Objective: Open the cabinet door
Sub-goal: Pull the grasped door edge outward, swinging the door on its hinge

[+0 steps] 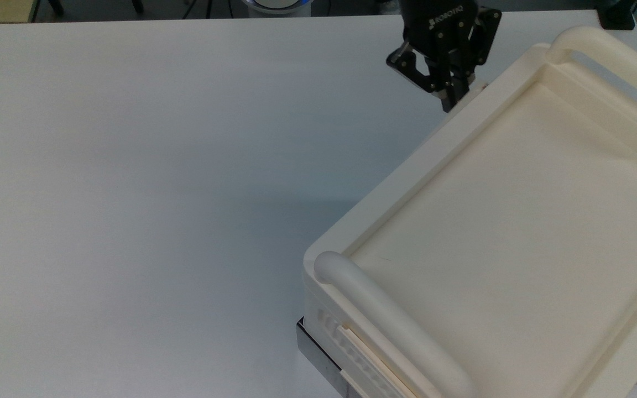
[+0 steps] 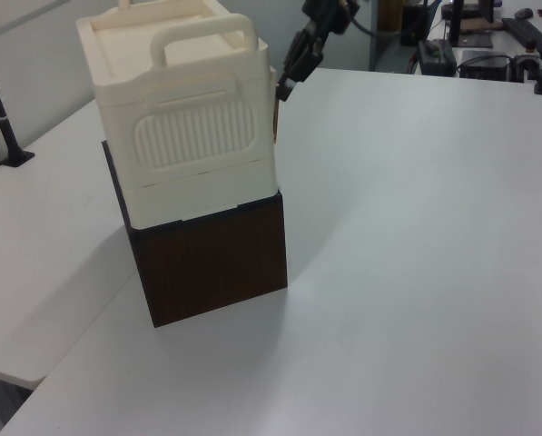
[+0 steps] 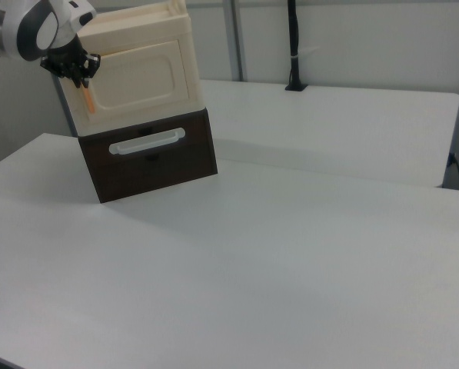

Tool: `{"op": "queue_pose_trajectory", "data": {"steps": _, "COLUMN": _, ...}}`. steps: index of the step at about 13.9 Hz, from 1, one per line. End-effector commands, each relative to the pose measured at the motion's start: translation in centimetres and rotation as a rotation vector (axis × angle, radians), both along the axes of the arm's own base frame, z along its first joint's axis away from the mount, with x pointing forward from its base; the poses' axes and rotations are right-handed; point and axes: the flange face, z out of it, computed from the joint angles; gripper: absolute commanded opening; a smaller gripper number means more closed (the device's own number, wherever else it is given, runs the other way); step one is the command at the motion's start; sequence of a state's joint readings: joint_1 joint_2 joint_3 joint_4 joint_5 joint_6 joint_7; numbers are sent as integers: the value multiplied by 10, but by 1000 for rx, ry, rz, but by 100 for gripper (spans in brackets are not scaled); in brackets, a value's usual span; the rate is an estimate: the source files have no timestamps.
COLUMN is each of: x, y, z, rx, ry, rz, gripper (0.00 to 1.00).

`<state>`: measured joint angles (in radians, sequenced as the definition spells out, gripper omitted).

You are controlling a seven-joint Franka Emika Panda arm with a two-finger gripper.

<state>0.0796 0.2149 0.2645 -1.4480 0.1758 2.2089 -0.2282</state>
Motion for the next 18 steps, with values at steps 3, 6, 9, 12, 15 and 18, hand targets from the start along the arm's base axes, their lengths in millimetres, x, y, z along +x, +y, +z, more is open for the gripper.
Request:
{"op": "queue_pose_trajectory", "data": {"steps": 3, "x": 1, "y": -77, "z": -7, "rx": -40, "ry": 98, "rz": -113, "gripper": 0}}
{"op": "queue_pose_trajectory", "data": {"steps": 6, "x": -5, "y": -107, "z": -6, "rx": -63, "ry": 164, "rz": -135, "gripper": 22}}
{"op": "queue_pose_trajectory", "data": {"steps": 9, "x": -9, "y": -143, "z": -4, "rx": -70, "ry": 213, "rz": -187, "gripper": 100}}
{"op": "queue_pose_trajectory", "data": {"steps": 12, "x": -7, "y": -184, "z": -1, "rx": -63, "ry": 208, "rz": -254, "gripper": 100}}
{"op": "queue_pose_trajectory", "data": {"steps": 15, "x": 3, "y": -229, "z": -3, "rx": -51, "ry": 167, "rz": -333, "gripper": 100}}
{"op": "queue_pose_trajectory", "data": {"steps": 18, "x": 16, "y": -275, "z": -8, "rx": -32, "ry": 78, "rz": -421, "gripper": 100}}
